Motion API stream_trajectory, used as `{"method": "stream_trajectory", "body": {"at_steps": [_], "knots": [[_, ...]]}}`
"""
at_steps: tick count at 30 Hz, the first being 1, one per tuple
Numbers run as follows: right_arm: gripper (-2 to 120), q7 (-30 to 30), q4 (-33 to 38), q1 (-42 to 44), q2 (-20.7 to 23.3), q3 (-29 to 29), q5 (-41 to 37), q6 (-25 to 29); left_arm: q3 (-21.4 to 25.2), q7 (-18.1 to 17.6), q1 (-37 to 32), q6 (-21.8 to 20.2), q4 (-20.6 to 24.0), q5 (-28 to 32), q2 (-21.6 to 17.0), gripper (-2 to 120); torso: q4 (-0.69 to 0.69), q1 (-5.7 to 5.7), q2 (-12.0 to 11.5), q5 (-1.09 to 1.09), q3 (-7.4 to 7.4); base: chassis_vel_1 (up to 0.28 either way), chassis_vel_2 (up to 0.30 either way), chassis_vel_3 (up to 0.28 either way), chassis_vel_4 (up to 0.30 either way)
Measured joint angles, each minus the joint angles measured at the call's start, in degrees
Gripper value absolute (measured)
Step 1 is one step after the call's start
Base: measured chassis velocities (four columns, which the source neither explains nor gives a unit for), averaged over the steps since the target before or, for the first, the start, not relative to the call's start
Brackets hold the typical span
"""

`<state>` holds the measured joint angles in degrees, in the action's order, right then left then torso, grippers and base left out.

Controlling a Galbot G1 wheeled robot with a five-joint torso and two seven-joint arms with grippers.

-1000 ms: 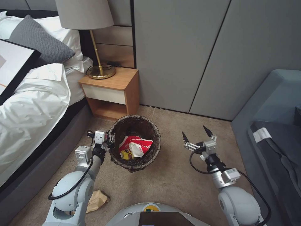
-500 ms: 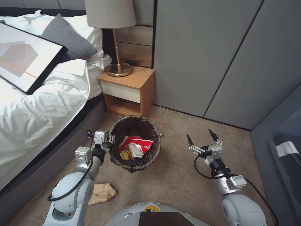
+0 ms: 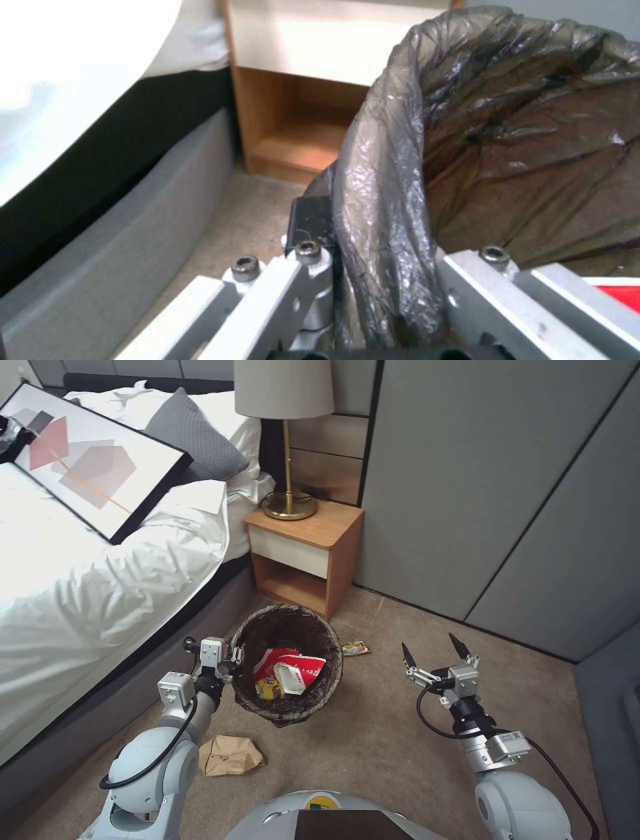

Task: Pick up the trash bin, then pick up the garbage from the floor and place it into the trash bin.

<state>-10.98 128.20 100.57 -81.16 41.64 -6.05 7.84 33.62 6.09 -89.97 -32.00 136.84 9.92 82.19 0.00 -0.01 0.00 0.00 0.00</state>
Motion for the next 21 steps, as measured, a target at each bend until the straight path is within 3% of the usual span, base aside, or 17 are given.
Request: {"method": "stream_trajectory", "body": {"at_steps": [21], "knots": [[100, 1.8, -0.9, 0.1, -0.9, 1.6, -0.4, -0.7, 0.4, -0.1, 0.1, 2.3, -0.8, 0.5, -0.1, 7, -0.01, 0.0, 0.0, 0.0, 0.01, 0.017, 0.019, 0.019, 0.019]]}}
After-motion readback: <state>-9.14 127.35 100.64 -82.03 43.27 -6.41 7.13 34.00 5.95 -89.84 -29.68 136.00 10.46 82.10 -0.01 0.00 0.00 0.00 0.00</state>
